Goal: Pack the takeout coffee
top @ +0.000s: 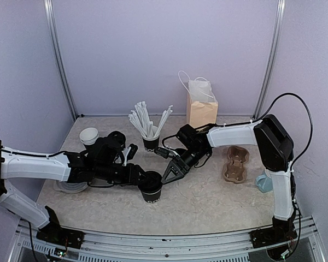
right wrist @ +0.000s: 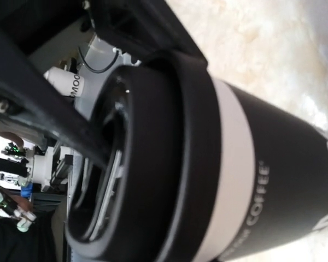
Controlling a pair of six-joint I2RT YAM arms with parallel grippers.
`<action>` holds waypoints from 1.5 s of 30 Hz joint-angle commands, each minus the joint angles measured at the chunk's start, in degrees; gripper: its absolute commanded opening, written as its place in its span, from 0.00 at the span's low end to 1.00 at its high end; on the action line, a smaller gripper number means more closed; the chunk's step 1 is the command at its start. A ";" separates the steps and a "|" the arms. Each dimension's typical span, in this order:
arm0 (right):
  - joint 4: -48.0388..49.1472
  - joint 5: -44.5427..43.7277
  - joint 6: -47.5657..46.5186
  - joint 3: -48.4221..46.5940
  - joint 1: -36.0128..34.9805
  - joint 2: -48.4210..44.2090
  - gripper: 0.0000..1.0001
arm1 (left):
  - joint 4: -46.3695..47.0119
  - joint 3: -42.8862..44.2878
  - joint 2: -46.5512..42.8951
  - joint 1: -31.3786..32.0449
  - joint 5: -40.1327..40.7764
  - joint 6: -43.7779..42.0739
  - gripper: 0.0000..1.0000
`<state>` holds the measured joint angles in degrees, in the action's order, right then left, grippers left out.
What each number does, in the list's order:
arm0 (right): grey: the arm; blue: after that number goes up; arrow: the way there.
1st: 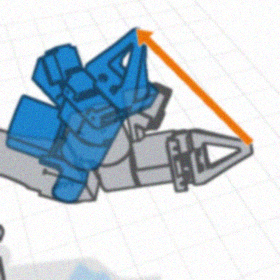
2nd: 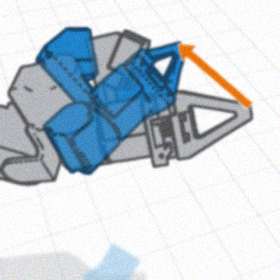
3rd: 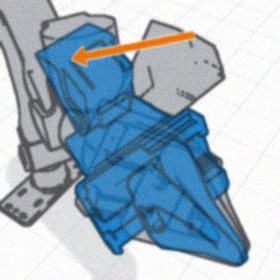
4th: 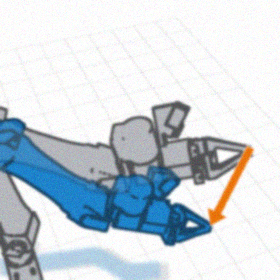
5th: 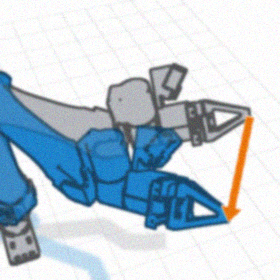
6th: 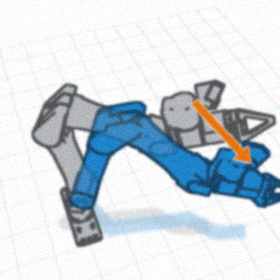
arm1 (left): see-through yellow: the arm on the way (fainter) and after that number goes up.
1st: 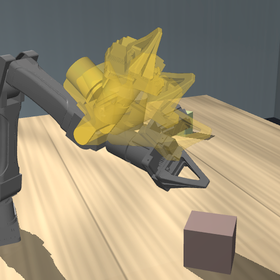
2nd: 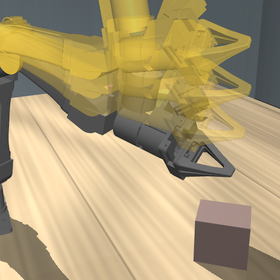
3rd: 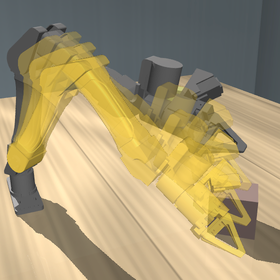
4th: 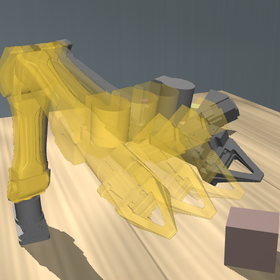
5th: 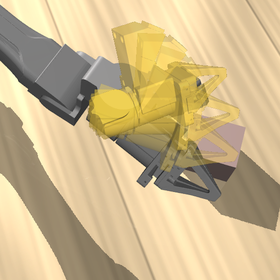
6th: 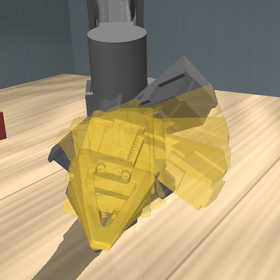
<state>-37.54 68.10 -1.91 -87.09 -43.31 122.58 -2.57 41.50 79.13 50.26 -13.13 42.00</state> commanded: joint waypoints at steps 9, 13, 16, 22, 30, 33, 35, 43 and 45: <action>-0.03 -18.60 3.43 -0.78 -1.78 5.26 0.24 | -1.66 -7.22 6.35 -0.17 -1.61 0.14 0.45; -1.00 -11.76 -2.36 -1.50 -1.73 2.20 0.29 | -5.05 -3.18 4.37 0.38 2.12 -3.09 0.53; -1.66 -6.01 -5.80 -1.00 -1.77 -1.35 0.37 | -6.96 1.00 1.71 0.95 5.70 -6.78 0.61; -2.52 -4.01 -9.12 1.42 -1.77 -5.98 0.48 | -7.62 8.06 -0.55 1.34 10.84 -11.21 0.71; -5.07 -8.81 -11.96 1.91 -2.53 -7.23 0.48 | -16.48 15.70 1.26 3.50 19.39 -10.79 0.75; -7.22 -11.95 -13.86 0.53 -1.30 -7.99 0.42 | -21.09 15.22 -1.85 3.02 23.59 -2.44 0.73; -7.11 -11.58 -13.39 -0.34 0.70 -8.18 0.40 | -21.59 11.94 -5.16 2.14 23.23 3.34 0.72; -6.58 -11.44 -9.90 -8.72 4.18 -2.33 0.36 | -9.99 -2.19 -15.10 1.81 11.81 17.25 0.65; -7.26 -9.19 -9.71 -11.26 4.07 0.13 0.38 | -6.61 -4.34 -15.35 2.66 10.28 18.82 0.67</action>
<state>-43.83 56.80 -12.80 -93.89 -39.00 118.43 -16.53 40.97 64.18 51.99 2.66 53.69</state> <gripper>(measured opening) 0.368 0.657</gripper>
